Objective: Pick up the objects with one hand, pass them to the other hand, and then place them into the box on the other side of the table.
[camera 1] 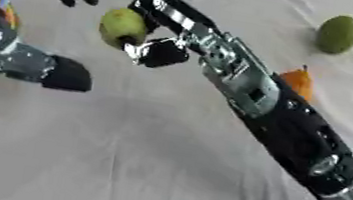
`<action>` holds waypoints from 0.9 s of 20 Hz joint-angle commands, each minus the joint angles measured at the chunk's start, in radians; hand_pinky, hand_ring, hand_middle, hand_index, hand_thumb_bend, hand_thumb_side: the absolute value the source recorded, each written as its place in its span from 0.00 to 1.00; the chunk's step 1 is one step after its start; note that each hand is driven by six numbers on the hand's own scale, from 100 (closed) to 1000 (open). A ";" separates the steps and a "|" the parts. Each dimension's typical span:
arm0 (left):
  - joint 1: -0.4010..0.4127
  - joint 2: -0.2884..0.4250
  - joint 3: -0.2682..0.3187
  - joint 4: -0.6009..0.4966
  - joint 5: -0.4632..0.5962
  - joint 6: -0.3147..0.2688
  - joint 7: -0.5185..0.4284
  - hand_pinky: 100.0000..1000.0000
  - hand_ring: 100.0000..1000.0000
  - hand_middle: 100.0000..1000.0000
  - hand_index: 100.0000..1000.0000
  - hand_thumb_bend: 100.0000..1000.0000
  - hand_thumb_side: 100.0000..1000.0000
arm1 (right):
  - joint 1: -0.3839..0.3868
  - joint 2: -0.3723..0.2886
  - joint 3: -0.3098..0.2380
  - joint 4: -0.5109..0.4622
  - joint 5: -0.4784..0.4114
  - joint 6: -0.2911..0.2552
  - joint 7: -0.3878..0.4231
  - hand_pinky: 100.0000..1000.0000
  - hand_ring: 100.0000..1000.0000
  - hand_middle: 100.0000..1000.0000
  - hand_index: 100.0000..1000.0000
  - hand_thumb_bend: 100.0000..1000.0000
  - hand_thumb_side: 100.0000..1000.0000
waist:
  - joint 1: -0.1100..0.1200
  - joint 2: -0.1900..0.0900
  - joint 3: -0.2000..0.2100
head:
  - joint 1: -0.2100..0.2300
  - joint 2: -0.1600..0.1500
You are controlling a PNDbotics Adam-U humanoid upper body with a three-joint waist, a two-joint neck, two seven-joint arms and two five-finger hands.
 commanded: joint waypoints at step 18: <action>0.142 -0.001 -0.037 -0.008 -0.290 -0.258 0.442 0.64 0.68 0.72 0.80 0.75 0.22 | -0.048 -0.066 -0.035 -0.171 -0.145 0.041 0.076 0.69 0.53 0.46 0.61 0.01 0.00 | -0.003 -0.015 -0.016 | 0.004 -0.032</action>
